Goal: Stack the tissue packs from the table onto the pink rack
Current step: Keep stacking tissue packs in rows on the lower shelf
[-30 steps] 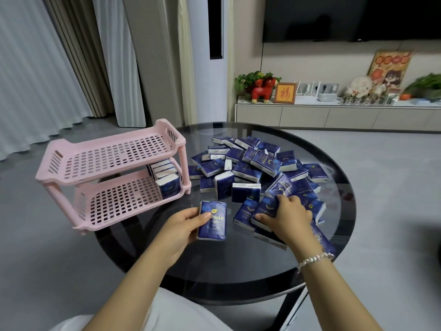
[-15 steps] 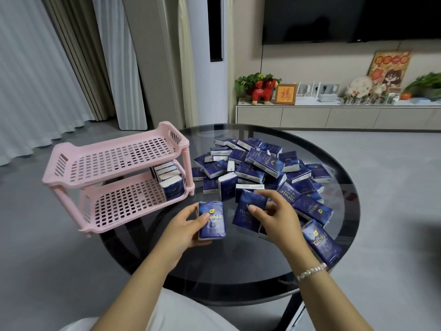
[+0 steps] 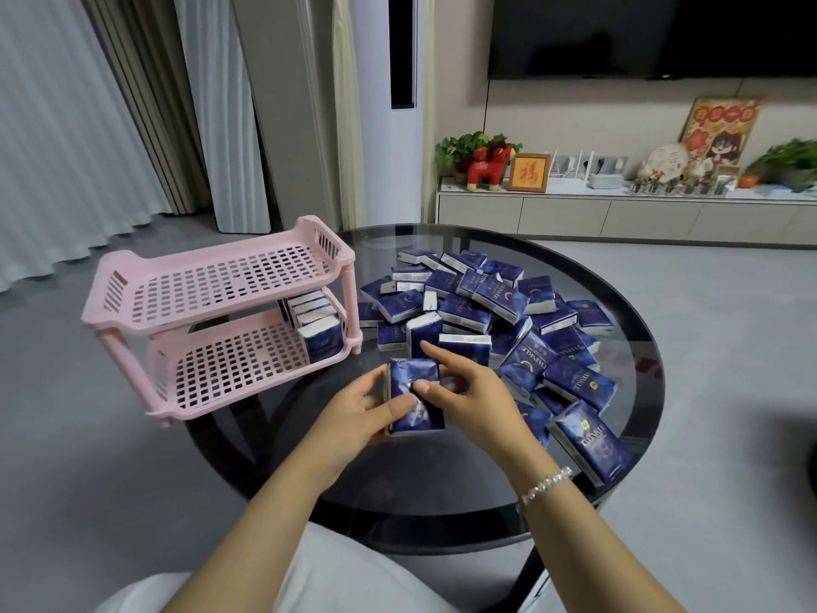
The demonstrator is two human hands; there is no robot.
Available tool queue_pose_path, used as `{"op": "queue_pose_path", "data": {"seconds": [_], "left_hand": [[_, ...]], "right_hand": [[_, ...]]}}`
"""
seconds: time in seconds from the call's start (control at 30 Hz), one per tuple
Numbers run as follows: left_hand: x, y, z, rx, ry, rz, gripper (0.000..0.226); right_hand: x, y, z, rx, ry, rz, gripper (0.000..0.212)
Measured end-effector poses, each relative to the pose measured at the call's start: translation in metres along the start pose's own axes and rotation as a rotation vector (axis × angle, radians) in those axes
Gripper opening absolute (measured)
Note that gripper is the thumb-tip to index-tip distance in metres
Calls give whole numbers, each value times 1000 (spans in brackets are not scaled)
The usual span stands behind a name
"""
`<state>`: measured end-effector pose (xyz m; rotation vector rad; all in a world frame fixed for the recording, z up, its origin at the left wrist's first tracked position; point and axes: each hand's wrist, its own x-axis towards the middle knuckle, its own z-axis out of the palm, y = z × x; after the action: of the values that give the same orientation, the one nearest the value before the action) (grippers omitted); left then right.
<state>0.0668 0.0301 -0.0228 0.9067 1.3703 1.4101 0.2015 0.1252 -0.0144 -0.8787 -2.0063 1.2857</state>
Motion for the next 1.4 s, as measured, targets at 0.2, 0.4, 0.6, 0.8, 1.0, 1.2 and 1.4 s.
{"op": "queue_pose_path", "data": {"seconds": [0.2,0.4,0.6,0.8,1.0,1.2,1.4], "left_hand": [[6,-3,14,77,53,-37,40],[10,-6,39,130,44,-82,45],[11,-14,57,164,63,-137,55],[14,-16,64,151,95,-146,52],[11,-16,62,141,115,-142,46],[10,-13,58,130,135,-134,44],[6,-11,45,113,167,-115,48]], "right_hand": [[-9,11,-21,-150,72,-54,41],[-28,31,-79,-495,251,-48,27],[-43,39,-128,-803,188,111,38],[-51,43,-133,-861,80,263,59],[-54,45,-124,-705,92,253,62],[-57,48,-106,-499,128,208,60],[-48,50,-94,-211,175,170,49]]}}
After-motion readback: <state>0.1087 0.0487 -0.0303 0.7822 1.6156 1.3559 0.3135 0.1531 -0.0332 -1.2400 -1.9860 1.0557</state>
